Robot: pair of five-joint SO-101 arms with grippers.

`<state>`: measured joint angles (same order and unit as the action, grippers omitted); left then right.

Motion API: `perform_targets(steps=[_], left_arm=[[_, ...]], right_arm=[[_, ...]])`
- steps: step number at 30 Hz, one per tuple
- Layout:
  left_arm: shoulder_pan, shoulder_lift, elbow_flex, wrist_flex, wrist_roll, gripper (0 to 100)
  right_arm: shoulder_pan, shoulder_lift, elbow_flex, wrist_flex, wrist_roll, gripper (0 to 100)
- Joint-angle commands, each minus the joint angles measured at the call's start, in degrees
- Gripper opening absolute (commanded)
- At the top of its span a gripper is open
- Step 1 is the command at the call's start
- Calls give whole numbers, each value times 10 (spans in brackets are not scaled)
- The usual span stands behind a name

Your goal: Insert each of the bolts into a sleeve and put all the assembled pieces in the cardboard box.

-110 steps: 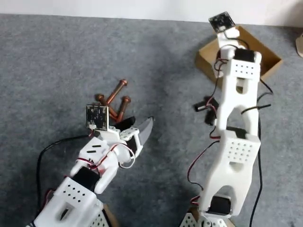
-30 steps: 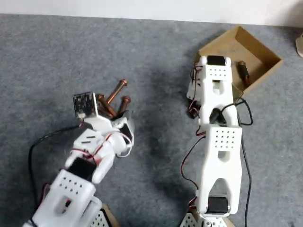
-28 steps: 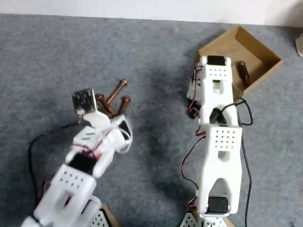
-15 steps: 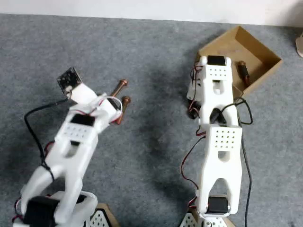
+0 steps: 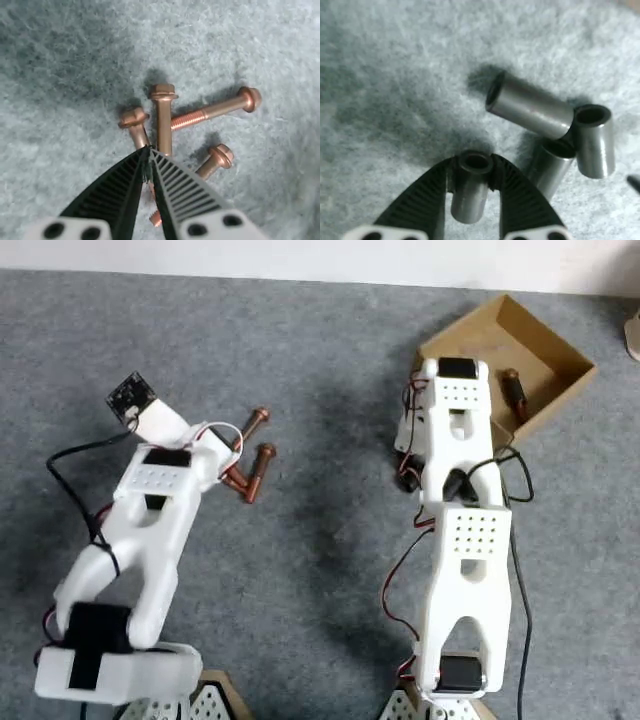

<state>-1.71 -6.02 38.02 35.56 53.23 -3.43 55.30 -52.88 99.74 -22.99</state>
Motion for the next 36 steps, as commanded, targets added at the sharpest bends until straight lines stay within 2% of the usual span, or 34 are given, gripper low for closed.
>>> perform_targets(steps=[1, 8, 13, 26, 32, 36], left_arm=[[-3, 12, -39, 4, 7, 7], [-12, 20, -43, 8, 8, 17], [-10, 24, -65, 55, 34, 119], [-12, 29, -76, 74, 36, 120], [-24, 117, -119, 79, 51, 119], [-24, 170, -172, 122, 52, 119]], right_arm=[[-4, -15, -26, 11, 19, 5], [-4, -15, -26, 12, 25, 5], [-4, -15, -26, 12, 25, 5], [-4, -15, -26, 12, 27, 5], [-4, -15, -26, 12, 27, 5], [-4, -15, -27, 12, 27, 5]])
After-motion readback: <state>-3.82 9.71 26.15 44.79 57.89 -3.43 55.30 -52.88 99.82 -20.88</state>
